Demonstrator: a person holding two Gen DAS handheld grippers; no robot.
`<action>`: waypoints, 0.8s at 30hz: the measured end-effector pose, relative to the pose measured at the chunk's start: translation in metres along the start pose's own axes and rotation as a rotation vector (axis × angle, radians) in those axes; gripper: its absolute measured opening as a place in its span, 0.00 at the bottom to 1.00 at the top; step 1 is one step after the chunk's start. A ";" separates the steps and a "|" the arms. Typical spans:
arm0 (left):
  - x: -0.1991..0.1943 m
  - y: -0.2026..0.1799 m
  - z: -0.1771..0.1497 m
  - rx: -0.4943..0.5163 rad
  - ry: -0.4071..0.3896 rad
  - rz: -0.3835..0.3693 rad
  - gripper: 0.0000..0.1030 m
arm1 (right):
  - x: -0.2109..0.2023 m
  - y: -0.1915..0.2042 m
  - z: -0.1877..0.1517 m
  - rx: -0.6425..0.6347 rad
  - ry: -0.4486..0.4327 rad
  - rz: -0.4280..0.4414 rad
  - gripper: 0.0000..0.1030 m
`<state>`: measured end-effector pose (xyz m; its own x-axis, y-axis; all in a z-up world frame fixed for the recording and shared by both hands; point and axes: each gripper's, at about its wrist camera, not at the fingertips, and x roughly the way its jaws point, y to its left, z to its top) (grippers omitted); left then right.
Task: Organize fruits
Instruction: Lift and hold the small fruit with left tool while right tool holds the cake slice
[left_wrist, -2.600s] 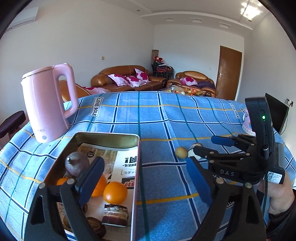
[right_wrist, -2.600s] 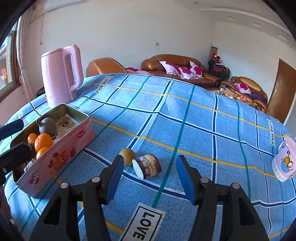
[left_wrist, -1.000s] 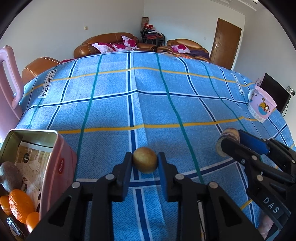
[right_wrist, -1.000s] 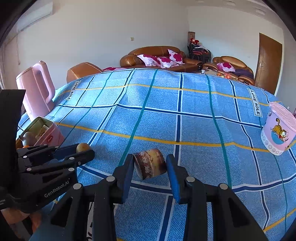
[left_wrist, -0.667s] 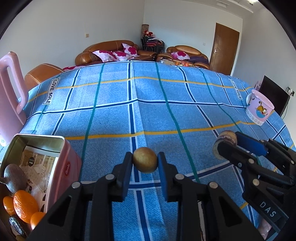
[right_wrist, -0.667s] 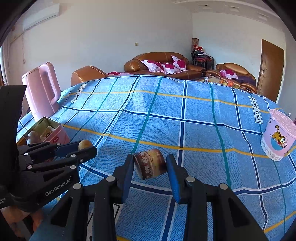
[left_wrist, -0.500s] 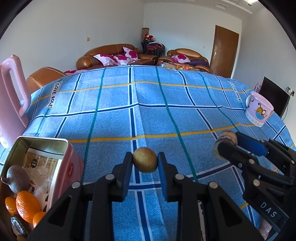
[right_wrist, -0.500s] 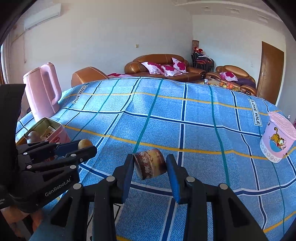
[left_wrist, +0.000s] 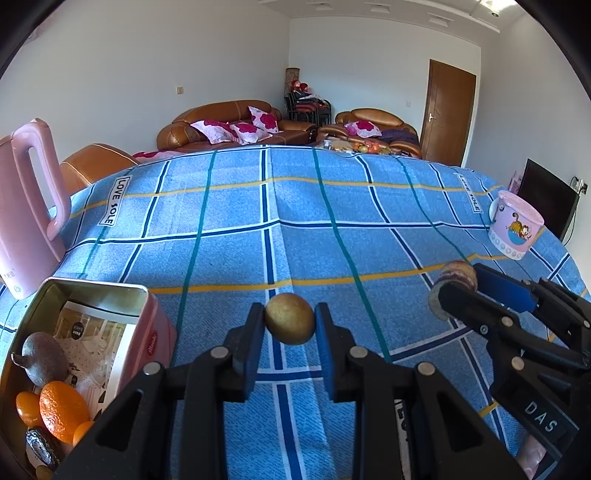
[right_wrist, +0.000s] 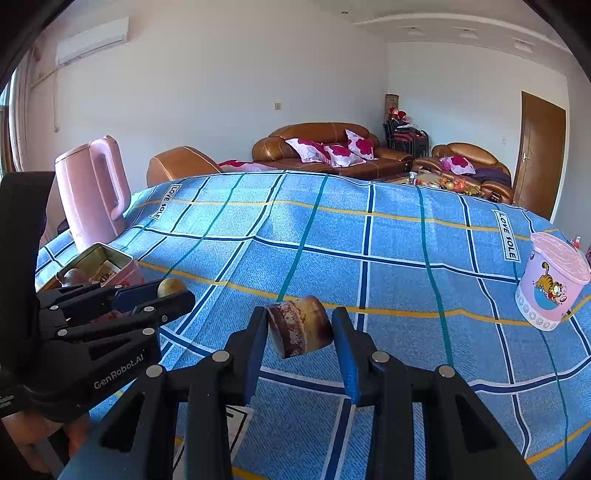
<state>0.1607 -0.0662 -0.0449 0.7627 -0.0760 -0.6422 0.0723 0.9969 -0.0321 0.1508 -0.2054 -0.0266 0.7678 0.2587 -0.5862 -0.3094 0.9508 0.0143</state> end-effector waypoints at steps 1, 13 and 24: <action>-0.001 0.000 0.000 -0.001 -0.005 0.002 0.28 | 0.000 0.000 0.000 0.000 -0.003 0.000 0.37; -0.011 0.001 0.000 -0.002 -0.060 0.018 0.28 | -0.008 -0.001 -0.001 0.006 -0.048 0.002 0.37; -0.022 0.000 -0.002 0.003 -0.114 0.033 0.28 | -0.017 -0.002 -0.003 0.008 -0.091 -0.001 0.37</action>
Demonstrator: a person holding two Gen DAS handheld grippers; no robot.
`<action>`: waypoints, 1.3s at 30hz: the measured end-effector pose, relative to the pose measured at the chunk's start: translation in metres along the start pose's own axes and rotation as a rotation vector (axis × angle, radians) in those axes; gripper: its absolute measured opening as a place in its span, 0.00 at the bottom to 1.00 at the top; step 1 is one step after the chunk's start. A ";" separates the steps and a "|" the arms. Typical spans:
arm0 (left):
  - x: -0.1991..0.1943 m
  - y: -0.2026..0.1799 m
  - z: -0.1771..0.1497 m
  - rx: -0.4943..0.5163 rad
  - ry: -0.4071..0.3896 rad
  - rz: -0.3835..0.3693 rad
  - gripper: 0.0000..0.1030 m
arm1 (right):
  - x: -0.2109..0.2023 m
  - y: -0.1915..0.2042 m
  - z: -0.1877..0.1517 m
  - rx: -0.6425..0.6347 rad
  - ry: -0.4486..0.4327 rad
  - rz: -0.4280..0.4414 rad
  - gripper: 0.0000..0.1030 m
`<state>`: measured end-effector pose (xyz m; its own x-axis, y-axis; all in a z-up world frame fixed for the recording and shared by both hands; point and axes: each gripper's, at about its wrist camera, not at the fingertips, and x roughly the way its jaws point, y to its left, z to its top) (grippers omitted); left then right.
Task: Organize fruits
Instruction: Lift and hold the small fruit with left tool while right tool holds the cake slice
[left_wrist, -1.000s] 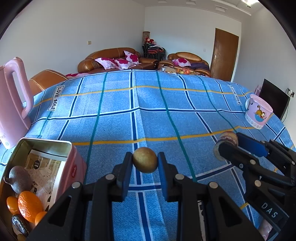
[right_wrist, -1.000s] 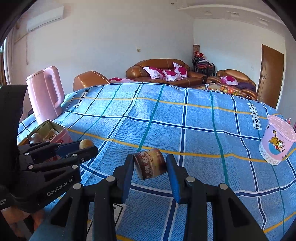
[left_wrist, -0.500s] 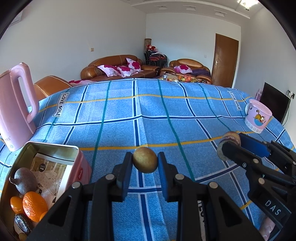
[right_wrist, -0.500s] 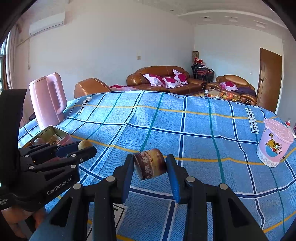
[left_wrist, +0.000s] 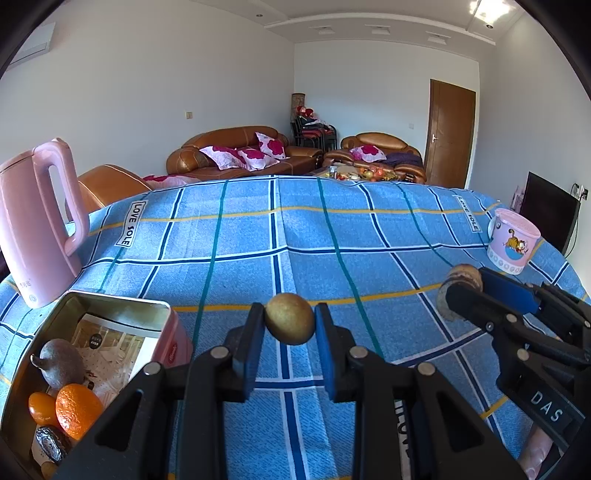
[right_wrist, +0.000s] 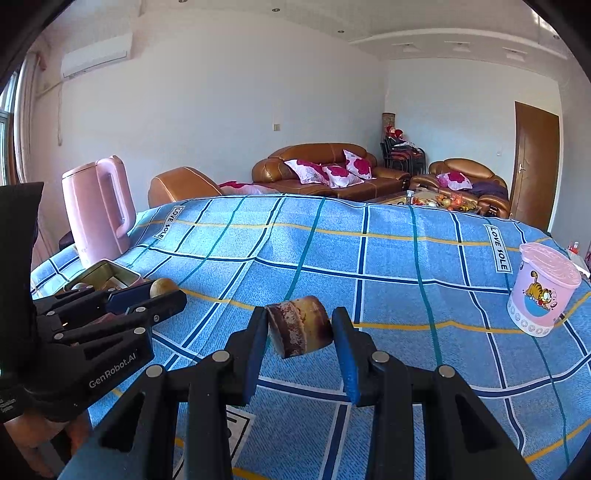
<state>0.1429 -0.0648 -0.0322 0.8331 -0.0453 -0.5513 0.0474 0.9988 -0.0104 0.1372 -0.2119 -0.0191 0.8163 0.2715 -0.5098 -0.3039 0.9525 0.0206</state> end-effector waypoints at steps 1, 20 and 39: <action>-0.001 0.000 0.000 0.002 -0.004 0.001 0.28 | -0.001 0.000 0.000 0.000 -0.004 0.000 0.37; -0.013 -0.001 -0.003 0.006 -0.065 0.017 0.28 | -0.011 0.001 -0.001 -0.006 -0.058 -0.013 0.37; -0.027 -0.003 -0.005 0.017 -0.135 0.026 0.28 | -0.024 0.003 -0.002 -0.011 -0.131 -0.024 0.37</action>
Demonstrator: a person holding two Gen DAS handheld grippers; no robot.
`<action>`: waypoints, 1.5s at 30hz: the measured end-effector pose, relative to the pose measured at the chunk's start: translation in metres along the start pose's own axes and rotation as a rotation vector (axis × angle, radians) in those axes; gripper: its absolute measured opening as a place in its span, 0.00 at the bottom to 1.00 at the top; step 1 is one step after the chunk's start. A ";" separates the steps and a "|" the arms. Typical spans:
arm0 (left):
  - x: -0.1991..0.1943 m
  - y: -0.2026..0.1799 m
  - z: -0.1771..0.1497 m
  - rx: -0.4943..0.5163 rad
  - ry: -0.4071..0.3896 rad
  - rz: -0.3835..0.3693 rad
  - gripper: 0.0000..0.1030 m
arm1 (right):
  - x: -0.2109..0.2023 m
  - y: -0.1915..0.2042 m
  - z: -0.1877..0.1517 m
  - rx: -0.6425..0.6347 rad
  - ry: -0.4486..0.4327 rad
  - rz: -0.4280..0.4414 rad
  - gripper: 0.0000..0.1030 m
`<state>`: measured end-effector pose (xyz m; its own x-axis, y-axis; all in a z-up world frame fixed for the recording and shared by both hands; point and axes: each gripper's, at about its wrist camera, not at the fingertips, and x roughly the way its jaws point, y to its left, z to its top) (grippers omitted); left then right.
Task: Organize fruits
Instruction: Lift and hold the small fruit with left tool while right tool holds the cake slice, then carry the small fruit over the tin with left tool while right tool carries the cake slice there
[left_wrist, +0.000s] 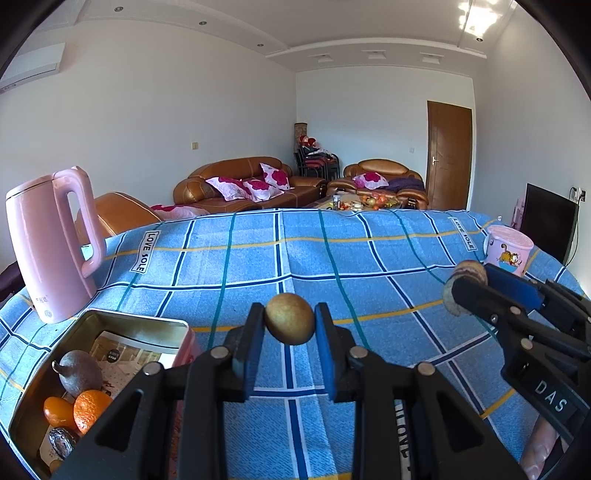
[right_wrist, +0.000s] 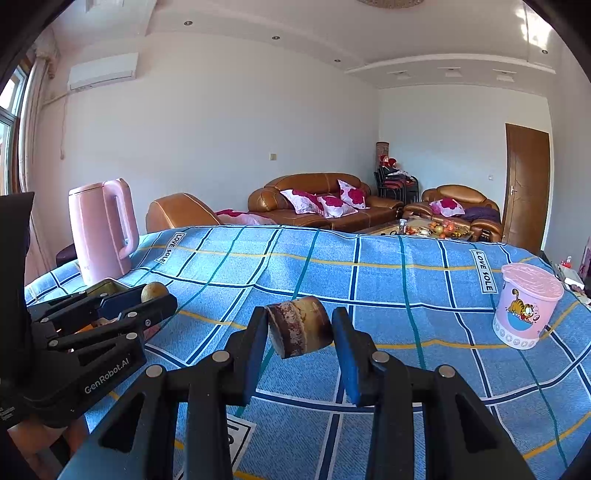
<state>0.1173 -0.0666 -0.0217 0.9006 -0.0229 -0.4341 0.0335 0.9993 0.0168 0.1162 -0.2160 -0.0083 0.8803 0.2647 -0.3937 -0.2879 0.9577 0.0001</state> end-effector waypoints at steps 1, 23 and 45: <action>-0.001 0.000 0.000 0.001 -0.007 -0.001 0.28 | -0.001 0.000 -0.001 0.000 -0.005 -0.001 0.37; -0.017 0.001 -0.003 -0.001 -0.071 0.009 0.28 | -0.018 0.006 -0.005 -0.015 -0.077 -0.011 0.37; -0.050 0.062 -0.021 -0.074 -0.040 0.048 0.28 | -0.012 0.068 -0.005 -0.060 -0.030 0.121 0.37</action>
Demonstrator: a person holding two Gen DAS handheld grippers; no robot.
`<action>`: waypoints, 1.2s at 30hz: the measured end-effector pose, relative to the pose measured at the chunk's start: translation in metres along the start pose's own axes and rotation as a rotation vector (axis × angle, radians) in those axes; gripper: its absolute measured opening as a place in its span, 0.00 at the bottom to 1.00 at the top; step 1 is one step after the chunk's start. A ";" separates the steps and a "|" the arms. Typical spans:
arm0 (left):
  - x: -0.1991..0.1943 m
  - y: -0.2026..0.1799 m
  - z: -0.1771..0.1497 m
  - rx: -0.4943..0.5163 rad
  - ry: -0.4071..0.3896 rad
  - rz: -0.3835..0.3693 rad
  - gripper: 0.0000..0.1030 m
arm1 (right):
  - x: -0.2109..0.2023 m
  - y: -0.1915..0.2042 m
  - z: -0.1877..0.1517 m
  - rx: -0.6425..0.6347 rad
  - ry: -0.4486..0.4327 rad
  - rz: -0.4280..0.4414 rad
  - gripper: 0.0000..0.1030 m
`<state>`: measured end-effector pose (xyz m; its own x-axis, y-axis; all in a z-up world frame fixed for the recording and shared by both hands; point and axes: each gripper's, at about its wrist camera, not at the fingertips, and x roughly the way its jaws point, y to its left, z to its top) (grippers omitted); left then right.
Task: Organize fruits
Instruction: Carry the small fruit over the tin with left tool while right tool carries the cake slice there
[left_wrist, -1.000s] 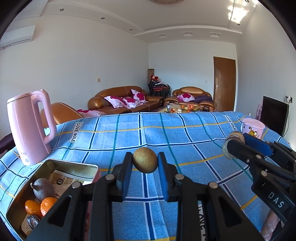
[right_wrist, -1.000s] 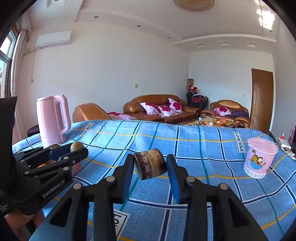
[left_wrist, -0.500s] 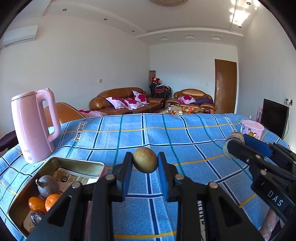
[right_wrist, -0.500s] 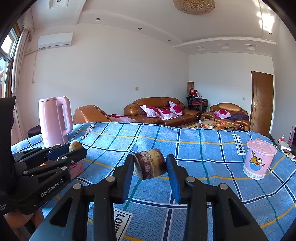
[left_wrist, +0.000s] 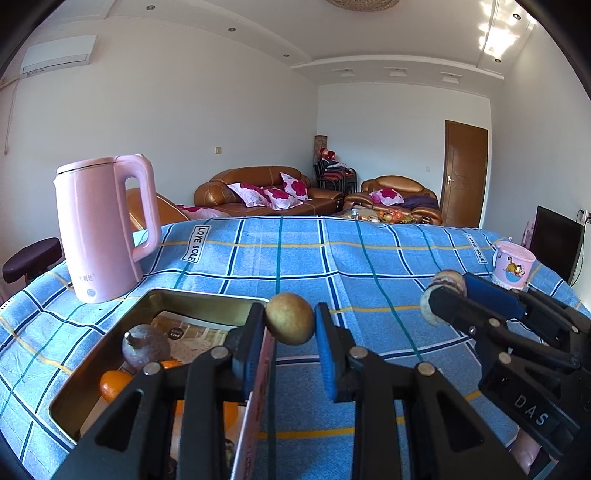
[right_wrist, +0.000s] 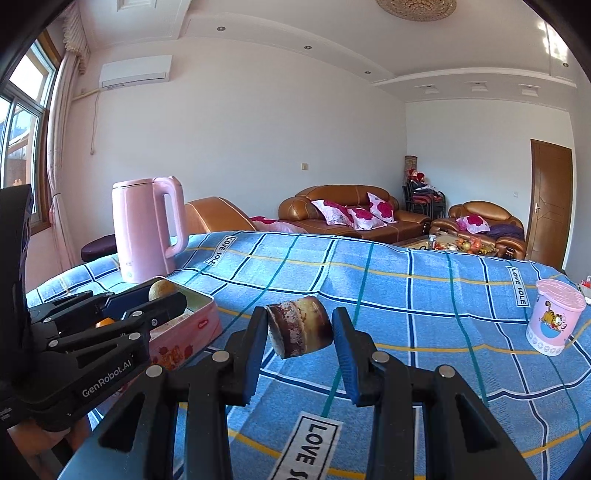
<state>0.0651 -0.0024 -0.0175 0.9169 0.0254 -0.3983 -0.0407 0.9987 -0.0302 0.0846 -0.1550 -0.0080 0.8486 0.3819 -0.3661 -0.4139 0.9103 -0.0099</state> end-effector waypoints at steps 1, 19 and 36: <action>-0.001 0.003 0.000 -0.004 0.002 0.003 0.28 | 0.001 0.004 0.000 -0.004 0.003 0.008 0.37; -0.020 0.067 -0.001 -0.052 0.017 0.100 0.28 | 0.025 0.066 0.014 -0.059 0.040 0.147 0.37; -0.015 0.106 -0.012 -0.098 0.079 0.151 0.28 | 0.057 0.110 0.017 -0.108 0.101 0.219 0.37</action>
<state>0.0427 0.1025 -0.0254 0.8636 0.1670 -0.4757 -0.2174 0.9747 -0.0524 0.0932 -0.0302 -0.0137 0.6996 0.5453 -0.4617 -0.6219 0.7829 -0.0177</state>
